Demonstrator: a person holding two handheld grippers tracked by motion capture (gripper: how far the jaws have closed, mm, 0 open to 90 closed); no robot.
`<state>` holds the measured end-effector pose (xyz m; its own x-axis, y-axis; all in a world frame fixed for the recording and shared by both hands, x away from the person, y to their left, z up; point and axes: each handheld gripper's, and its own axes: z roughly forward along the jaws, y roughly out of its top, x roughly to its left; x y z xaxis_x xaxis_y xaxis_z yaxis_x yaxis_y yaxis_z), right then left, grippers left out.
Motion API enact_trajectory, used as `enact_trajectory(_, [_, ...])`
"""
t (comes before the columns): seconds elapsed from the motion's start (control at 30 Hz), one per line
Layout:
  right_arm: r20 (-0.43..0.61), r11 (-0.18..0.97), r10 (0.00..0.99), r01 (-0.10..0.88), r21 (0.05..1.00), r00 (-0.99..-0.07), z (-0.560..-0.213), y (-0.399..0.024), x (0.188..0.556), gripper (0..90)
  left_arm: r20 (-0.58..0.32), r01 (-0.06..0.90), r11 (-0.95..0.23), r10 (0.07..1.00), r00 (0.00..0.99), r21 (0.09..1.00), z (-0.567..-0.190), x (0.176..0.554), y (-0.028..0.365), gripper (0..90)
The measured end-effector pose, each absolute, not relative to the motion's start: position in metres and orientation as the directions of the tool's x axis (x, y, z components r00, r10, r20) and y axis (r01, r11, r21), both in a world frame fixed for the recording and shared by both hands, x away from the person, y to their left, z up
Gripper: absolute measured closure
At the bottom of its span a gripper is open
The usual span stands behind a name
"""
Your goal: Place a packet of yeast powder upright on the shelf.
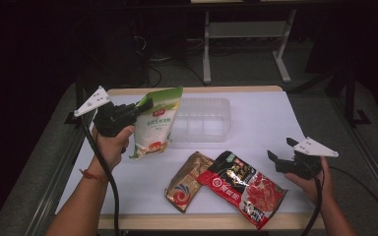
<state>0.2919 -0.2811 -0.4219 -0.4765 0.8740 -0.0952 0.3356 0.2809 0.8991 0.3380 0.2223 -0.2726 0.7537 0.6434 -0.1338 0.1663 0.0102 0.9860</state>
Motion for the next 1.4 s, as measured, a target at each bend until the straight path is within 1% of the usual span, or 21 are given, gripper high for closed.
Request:
enact_trajectory(0.17, [-0.095,0.282,0.873,0.336,0.899,-0.479,-0.422,-0.282,0.292,18.5,-0.149,0.174,0.025,0.645,0.75,0.984,-0.268,0.351,0.214,90.0])
enact_trajectory(0.4, [-0.093,0.281,0.873,0.336,0.899,-0.479,-0.422,-0.282,0.292,18.2,-0.152,0.191,0.016,0.672,0.725,0.981,-0.266,0.378,0.193,90.0])
enact_trajectory(0.53, [-0.085,0.276,0.87,0.338,0.9,-0.485,-0.423,-0.283,0.292,17.7,-0.126,0.18,-0.004,0.698,0.705,0.984,-0.266,0.391,0.18,90.0])
enact_trajectory(0.6, [-0.08,0.274,0.87,0.341,0.899,-0.487,-0.424,-0.284,0.293,17.8,-0.138,0.195,0.001,0.712,0.688,0.981,-0.269,0.4,0.177,90.0])
enact_trajectory(0.67, [-0.077,0.273,0.868,0.341,0.9,-0.491,-0.424,-0.284,0.293,17.6,-0.129,0.197,-0.008,0.731,0.67,0.98,-0.272,0.409,0.172,90.0])
enact_trajectory(0.73, [-0.076,0.272,0.866,0.339,0.901,-0.495,-0.424,-0.284,0.292,17.5,-0.151,0.212,0.009,0.732,0.664,0.977,-0.276,0.417,0.17,90.0])
enact_trajectory(0.83, [-0.079,0.277,0.863,0.337,0.9,-0.499,-0.424,-0.284,0.292,17.4,-0.144,0.215,0.002,0.749,0.646,0.977,-0.284,0.429,0.162,90.0])
enact_trajectory(1.0, [-0.078,0.277,0.863,0.338,0.899,-0.499,-0.424,-0.284,0.292,17.4,-0.151,0.223,0.008,0.761,0.631,0.975,-0.291,0.441,0.157,90.0])
enact_trajectory(1.07, [-0.079,0.279,0.862,0.339,0.898,-0.501,-0.424,-0.283,0.291,17.4,-0.175,0.235,0.028,0.755,0.632,0.972,-0.295,0.447,0.156,90.0])
enact_trajectory(1.2, [-0.085,0.287,0.858,0.336,0.897,-0.507,-0.424,-0.282,0.291,17.4,-0.151,0.222,0.012,0.768,0.622,0.975,-0.304,0.459,0.149,90.0])
enact_trajectory(1.4, [-0.087,0.293,0.855,0.337,0.895,-0.512,-0.424,-0.28,0.29,17.4,-0.172,0.214,0.047,0.77,0.615,0.976,-0.313,0.471,0.145,90.0])
